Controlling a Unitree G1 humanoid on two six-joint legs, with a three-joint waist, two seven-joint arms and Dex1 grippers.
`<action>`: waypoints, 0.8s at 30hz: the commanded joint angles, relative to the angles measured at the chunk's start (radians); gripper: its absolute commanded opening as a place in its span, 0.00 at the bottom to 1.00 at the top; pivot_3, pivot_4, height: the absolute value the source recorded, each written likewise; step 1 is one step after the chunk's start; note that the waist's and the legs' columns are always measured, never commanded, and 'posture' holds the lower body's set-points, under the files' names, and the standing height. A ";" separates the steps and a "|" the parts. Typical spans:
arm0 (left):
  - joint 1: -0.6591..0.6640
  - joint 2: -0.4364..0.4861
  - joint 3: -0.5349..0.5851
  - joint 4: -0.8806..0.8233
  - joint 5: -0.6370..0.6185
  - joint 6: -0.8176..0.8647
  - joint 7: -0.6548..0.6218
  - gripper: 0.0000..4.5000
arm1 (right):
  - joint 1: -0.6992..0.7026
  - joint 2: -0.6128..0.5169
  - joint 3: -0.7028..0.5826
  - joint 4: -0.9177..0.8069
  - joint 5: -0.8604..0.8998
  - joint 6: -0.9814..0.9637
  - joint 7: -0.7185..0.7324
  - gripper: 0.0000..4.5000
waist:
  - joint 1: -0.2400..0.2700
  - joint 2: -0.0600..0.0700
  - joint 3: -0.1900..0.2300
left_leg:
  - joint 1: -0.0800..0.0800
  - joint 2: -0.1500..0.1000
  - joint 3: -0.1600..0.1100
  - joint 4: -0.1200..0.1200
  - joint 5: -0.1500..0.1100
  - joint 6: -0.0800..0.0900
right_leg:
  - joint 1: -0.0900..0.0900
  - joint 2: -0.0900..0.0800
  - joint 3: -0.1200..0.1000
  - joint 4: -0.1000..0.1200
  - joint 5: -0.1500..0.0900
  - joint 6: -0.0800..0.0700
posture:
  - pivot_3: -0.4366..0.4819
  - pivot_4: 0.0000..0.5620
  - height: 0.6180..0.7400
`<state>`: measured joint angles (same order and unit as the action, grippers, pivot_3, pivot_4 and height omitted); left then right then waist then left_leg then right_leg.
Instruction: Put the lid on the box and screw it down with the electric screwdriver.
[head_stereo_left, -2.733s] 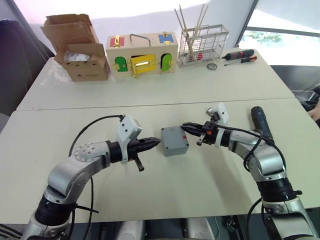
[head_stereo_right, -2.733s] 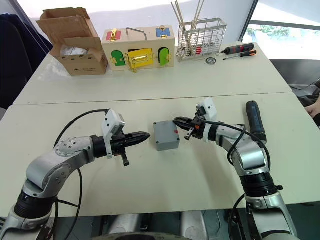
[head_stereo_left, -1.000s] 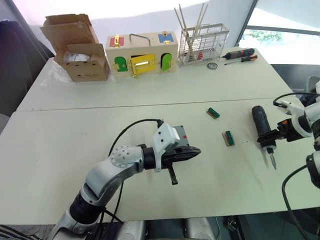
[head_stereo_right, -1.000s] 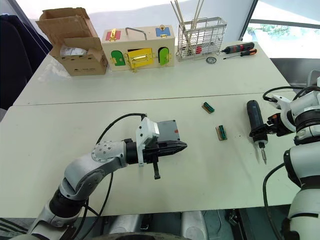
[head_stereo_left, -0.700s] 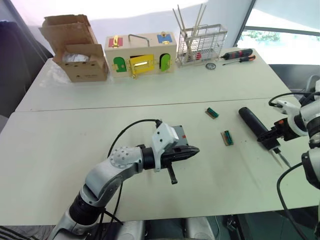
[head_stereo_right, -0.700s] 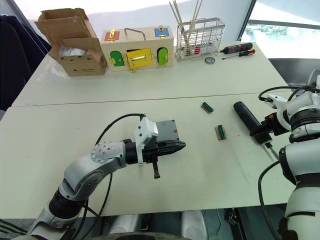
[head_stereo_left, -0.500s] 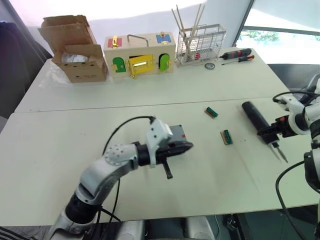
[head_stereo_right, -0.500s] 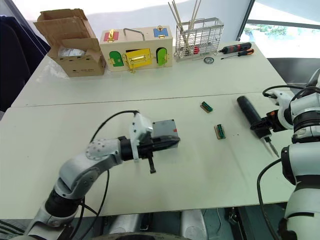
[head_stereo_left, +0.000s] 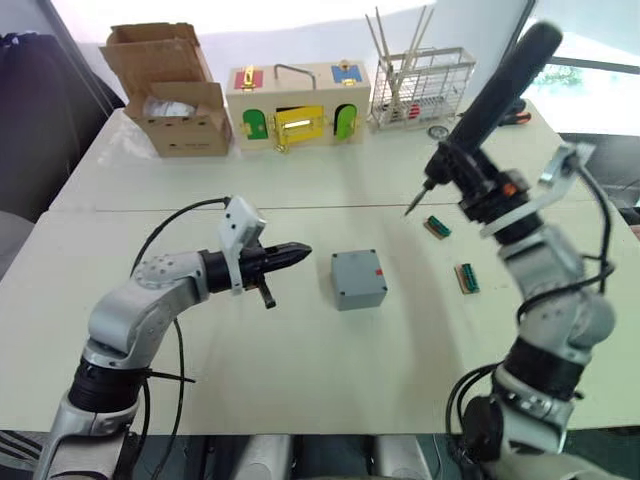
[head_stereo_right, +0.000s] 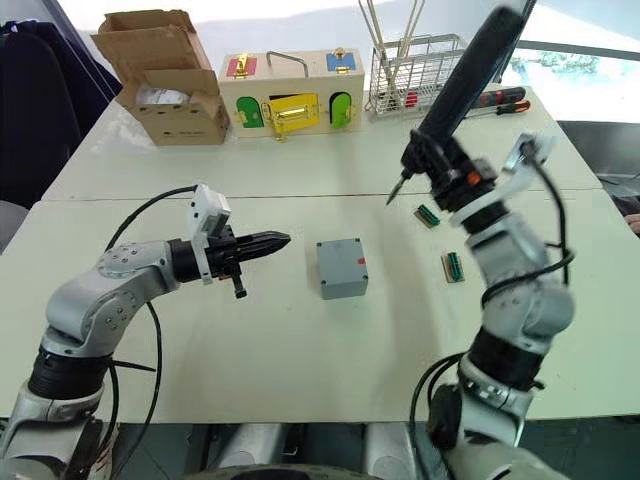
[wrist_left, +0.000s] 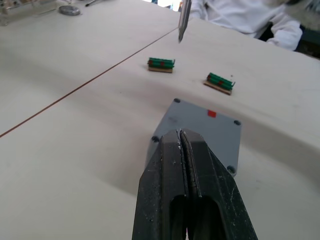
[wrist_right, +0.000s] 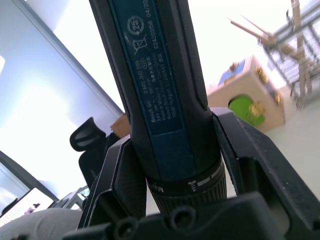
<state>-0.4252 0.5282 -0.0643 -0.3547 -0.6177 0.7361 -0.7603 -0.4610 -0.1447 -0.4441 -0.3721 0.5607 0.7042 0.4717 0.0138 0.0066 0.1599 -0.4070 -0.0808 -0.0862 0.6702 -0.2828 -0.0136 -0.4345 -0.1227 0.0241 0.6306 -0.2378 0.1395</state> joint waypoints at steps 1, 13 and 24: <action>-0.029 -0.026 -0.033 -0.021 0.011 0.000 0.013 0.00 | 0.014 -0.020 0.064 -0.072 0.035 -0.069 0.026 0.39 | -0.009 0.000 0.000 | 0.000 0.001 0.001 -0.001 0.000 0.000 | -0.001 0.000 0.000 0.000 0.000 0.000 | 0.48 0.27 0.95; -0.078 -0.101 -0.182 0.146 0.174 -0.065 0.017 0.00 | 0.046 -0.043 0.205 -0.015 0.019 -0.176 0.019 0.39 | -0.032 0.000 0.000 | 0.001 0.005 0.003 -0.006 0.001 -0.002 | -0.006 0.004 -0.001 0.001 0.000 0.000 | 0.48 0.27 0.95; -0.075 -0.089 -0.192 0.147 0.215 -0.073 -0.033 0.00 | 0.058 -0.050 0.259 0.009 0.026 -0.189 0.022 0.39 | -0.028 0.000 0.000 | 0.001 0.005 0.003 -0.005 0.001 -0.002 | -0.005 0.004 -0.001 0.001 0.000 0.000 | 0.48 0.27 0.95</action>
<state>-0.4884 0.4341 -0.2575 -0.1948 -0.4129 0.6694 -0.7863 -0.3920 -0.1884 -0.1834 -0.3336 0.5634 0.5538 0.4871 -0.0141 0.0067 0.1599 -0.4061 -0.0755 -0.0836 0.6652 -0.2819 -0.0153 -0.4399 -0.1191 0.0226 0.6319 -0.2379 0.1396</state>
